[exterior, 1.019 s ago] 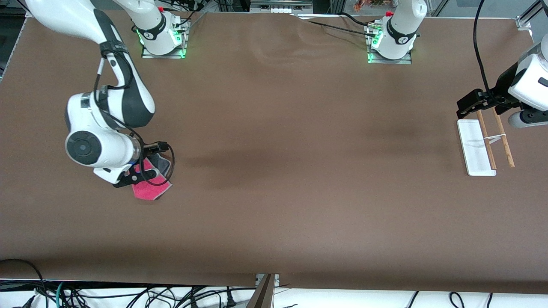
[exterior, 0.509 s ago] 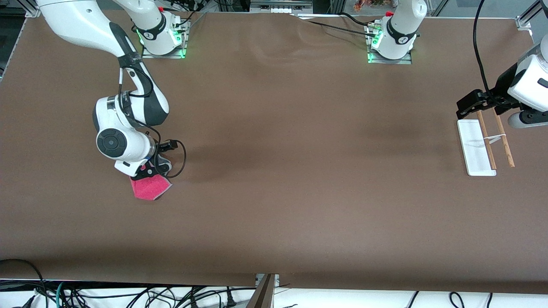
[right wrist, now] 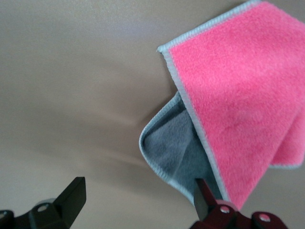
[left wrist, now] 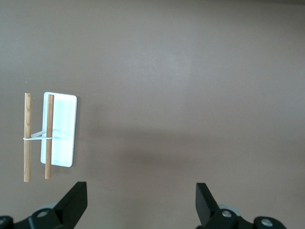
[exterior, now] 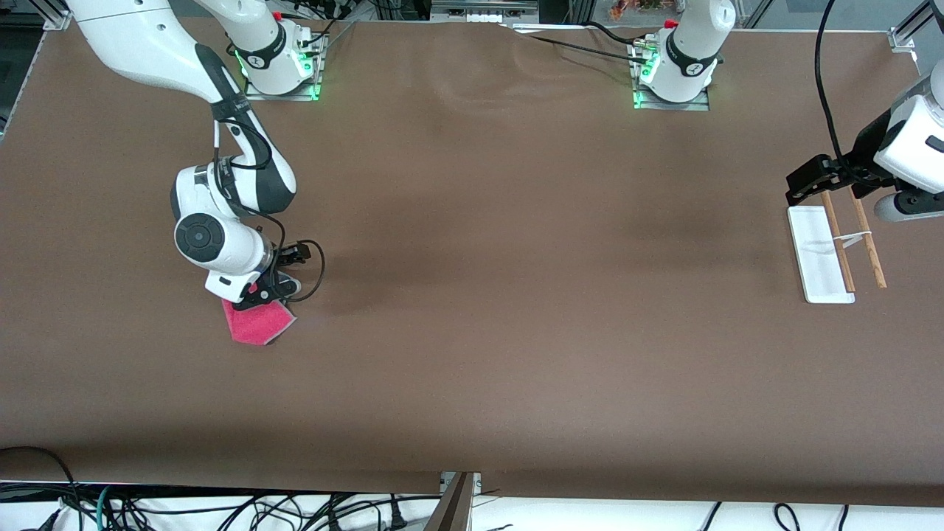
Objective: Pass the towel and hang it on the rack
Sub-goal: 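Lift the pink towel with the right gripper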
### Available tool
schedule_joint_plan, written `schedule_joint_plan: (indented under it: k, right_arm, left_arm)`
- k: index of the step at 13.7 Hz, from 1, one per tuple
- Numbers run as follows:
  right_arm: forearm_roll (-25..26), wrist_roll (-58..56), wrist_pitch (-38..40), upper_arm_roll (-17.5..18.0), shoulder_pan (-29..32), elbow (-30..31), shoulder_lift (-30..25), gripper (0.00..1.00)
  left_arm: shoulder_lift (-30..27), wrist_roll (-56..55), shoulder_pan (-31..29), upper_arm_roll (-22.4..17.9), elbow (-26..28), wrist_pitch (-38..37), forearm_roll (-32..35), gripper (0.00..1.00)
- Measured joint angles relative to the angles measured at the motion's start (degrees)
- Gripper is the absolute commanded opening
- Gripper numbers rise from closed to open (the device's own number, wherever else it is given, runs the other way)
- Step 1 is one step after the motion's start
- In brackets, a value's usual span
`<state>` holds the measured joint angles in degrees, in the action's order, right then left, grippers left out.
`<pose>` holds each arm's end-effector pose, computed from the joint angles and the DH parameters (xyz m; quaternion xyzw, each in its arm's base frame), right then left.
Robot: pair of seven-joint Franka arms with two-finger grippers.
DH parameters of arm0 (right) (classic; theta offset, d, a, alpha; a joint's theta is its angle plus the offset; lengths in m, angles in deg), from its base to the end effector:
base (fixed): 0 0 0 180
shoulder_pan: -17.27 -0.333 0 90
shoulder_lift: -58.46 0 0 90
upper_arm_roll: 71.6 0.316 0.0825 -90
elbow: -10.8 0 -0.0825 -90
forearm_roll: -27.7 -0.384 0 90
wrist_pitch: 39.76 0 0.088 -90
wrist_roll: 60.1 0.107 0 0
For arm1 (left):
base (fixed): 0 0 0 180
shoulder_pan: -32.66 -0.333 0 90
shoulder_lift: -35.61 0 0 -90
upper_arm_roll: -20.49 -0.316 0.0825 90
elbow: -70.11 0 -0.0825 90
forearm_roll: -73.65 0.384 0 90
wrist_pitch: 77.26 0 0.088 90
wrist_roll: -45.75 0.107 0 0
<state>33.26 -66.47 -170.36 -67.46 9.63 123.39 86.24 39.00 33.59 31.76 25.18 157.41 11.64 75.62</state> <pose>0.5856 0.1189 0.2113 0.9783 0.1885 -0.0831 0.0209 0.5697 -0.0326 0.6119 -0.9971 -0.0731 0.0133 0.0168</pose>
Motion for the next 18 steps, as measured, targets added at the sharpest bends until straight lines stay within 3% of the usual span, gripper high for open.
schedule_joint_plan:
  k: [5, 8, 11, 13, 18]
  right_arm:
    - [0.04, -3.69, -4.71, -0.53, 0.7, 3.08, 0.31, 0.98]
    - [0.04, -4.98, -4.83, -0.58, 1.24, 3.15, 0.31, 0.7]
    - [0.04, -5.22, -4.91, -0.58, 1.41, 3.23, 0.31, 0.63]
    - [0.04, -5.24, -4.94, -0.57, 1.41, 3.26, 0.32, 0.44]
    - [0.04, -5.26, -5.02, -0.57, 1.41, 3.31, 0.44, 0.12]
  left_arm:
    - [0.0, 0.0, 0.0, 0.0, 0.0, 0.0, 0.0, 1.0]
    - [0.0, 0.0, 0.0, 0.0, 0.0, 0.0, 0.0, 1.0]
    - [0.0, 0.0, 0.01, 0.0, 0.0, 0.0, 0.0, 1.0]
    - [0.0, 0.0, 0.02, 0.02, 0.0, 0.0, 0.0, 1.0]
    - [0.03, 0.0, 0.11, 0.19, 0.0, -0.74, 0.0, 1.0]
